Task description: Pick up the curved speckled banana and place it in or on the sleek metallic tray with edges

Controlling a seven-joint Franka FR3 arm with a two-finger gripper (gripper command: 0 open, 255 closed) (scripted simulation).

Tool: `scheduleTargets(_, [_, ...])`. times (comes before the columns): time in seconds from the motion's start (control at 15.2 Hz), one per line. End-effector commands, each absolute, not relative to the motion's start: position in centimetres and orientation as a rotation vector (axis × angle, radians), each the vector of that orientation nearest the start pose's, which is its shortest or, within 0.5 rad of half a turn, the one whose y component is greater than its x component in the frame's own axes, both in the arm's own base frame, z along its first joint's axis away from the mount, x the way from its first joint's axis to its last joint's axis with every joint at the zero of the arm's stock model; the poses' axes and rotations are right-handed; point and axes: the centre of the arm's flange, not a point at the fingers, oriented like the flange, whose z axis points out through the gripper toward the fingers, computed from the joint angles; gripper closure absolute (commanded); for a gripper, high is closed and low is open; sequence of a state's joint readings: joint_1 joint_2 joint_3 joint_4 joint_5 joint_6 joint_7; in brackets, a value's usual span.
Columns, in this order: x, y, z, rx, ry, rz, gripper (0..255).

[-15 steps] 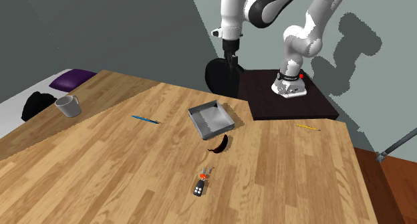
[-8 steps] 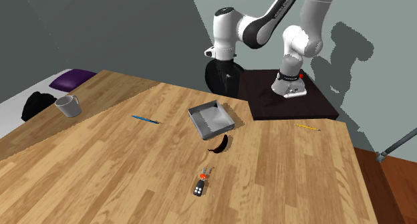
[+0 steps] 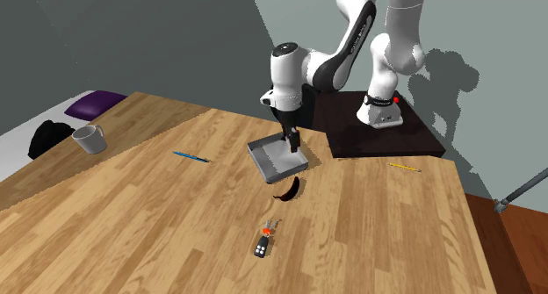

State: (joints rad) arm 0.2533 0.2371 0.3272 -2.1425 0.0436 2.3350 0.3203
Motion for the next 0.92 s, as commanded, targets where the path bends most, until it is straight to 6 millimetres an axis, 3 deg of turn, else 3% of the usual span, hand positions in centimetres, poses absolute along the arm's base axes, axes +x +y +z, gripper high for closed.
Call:
scheduleTargets(0.0, [47.8,32.8,27.8,-3.037,-0.359,0.123,0])
scheduleTargets(0.73, [50.9,44.1,19.0,-3.024,-0.468,0.158,0])
scheduleTargets(0.86, [50.8,44.2,17.9,-3.024,-0.468,0.158,0])
